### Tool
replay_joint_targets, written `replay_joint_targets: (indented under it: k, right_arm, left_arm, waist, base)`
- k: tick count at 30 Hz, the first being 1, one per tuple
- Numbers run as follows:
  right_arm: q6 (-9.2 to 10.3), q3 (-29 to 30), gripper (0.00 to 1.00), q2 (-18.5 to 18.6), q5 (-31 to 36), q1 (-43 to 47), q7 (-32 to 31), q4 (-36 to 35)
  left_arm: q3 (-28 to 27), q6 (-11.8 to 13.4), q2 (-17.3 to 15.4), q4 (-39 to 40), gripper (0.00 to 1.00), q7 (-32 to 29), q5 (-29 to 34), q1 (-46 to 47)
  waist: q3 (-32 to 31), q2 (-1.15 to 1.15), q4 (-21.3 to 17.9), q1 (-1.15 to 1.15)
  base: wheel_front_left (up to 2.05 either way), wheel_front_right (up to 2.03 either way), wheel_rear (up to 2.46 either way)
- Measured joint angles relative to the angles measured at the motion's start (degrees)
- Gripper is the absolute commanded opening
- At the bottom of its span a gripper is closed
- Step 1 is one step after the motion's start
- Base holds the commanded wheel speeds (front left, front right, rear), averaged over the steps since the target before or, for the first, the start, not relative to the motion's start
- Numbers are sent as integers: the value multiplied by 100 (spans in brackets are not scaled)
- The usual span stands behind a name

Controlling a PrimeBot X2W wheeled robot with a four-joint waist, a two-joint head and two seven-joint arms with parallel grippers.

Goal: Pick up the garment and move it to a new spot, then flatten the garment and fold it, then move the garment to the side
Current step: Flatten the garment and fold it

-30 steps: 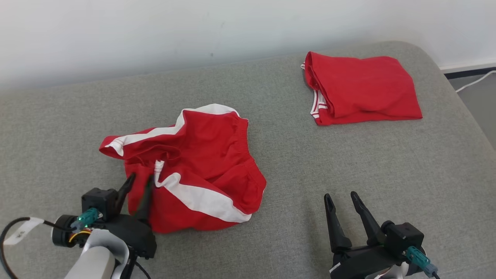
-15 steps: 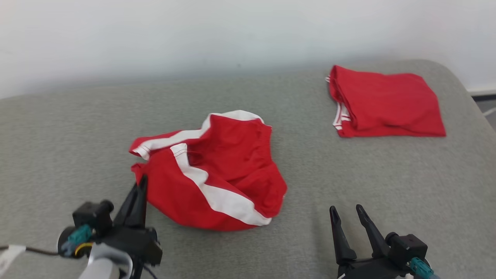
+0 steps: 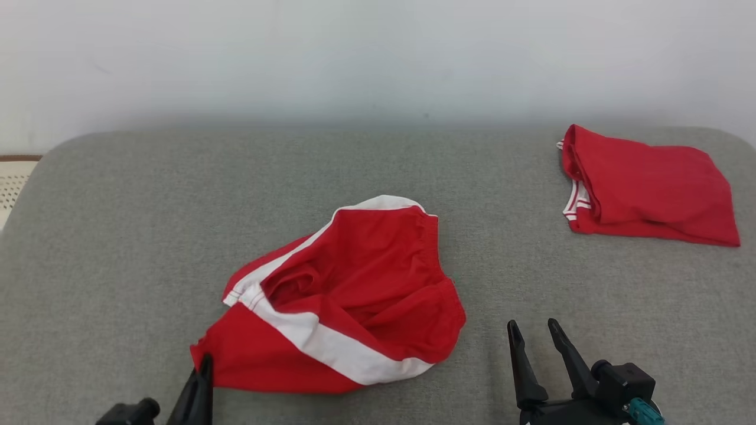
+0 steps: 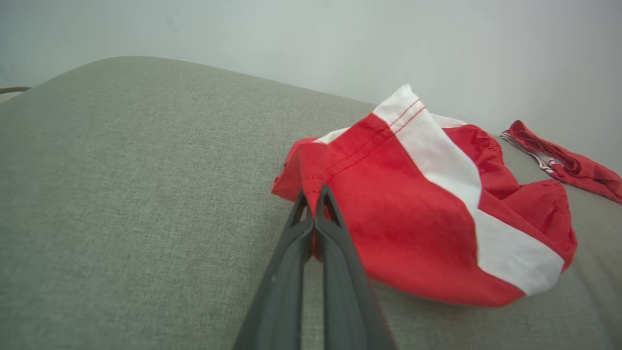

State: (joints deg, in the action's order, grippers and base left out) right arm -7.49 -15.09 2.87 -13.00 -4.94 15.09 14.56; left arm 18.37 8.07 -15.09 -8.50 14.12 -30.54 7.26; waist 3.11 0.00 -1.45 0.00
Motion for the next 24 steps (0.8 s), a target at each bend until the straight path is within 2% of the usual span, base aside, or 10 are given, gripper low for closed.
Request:
replay_joint_targets:
  k: [1,2,3,15,19,24]
  right_arm:
    - [0,4,100,0,1,-1,0,-1]
    - [0,10,100,0,1,-1,0,-1]
    - [0,11,100,0,1,-1,0,2]
    - [0,30,100,0,20,-1,0,20]
    - [0,-14,100,0,19,-4,0,26]
    - [0,24,100,0,19,-9,0,10]
  left_arm:
    - [1,18,27,-32,29,4,-5,-48]
    - [-3,25,62,-56,71,7,-15,-98]
    - [3,27,101,-92,100,14,-22,-143]
    - [-120,69,27,154,100,63,176,-125]
    - [-12,110,-59,301,100,-44,281,-84]
    - [198,133,-3,537,100,-210,365,-52]
  waist:
    - [6,0,26,0]
    - [11,0,50,0]
    - [17,0,73,0]
    - [13,0,228,1]
    - [25,0,191,0]
    - [90,0,135,1]
  base:
    - [0,0,0]
    - [0,0,0]
    - [0,0,0]
    - [0,0,0]
    - [0,0,0]
    - [0,0,0]
